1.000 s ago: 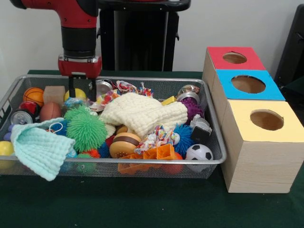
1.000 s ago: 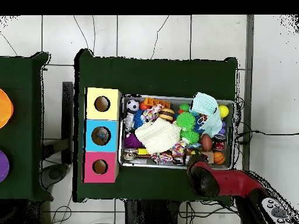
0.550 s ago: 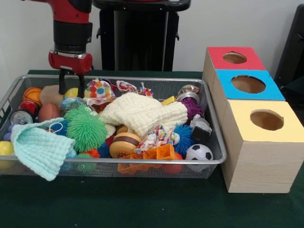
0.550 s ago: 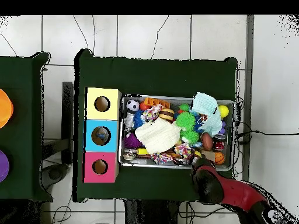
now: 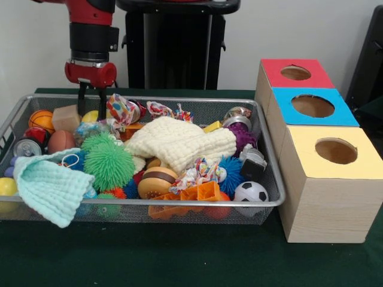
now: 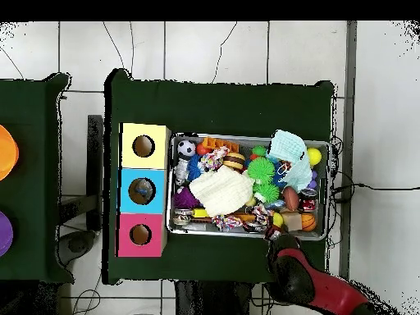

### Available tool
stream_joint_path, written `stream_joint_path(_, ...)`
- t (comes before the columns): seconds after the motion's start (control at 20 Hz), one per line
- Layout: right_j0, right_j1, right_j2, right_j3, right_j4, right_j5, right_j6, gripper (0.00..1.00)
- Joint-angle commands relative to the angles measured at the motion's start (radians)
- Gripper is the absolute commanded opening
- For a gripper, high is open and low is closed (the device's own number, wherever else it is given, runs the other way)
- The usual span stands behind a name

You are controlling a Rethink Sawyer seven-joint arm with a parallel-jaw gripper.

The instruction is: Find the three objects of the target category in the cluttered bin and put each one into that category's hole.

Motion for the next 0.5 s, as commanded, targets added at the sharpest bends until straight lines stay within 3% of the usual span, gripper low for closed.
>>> stream_joint_path(0.05, -0.044, 0.016, -0.002, 0.004, 0.079, 0.01, 0.218, 1.0)
stream_joint_path(0.35, 0.005, -0.072, -0.024, 0.015, 0.162, 0.12, 0.186, 1.0)
stream_joint_path(0.5, 0.046, -0.156, -0.05, 0.046, 0.252, 0.216, 0.198, 1.0)
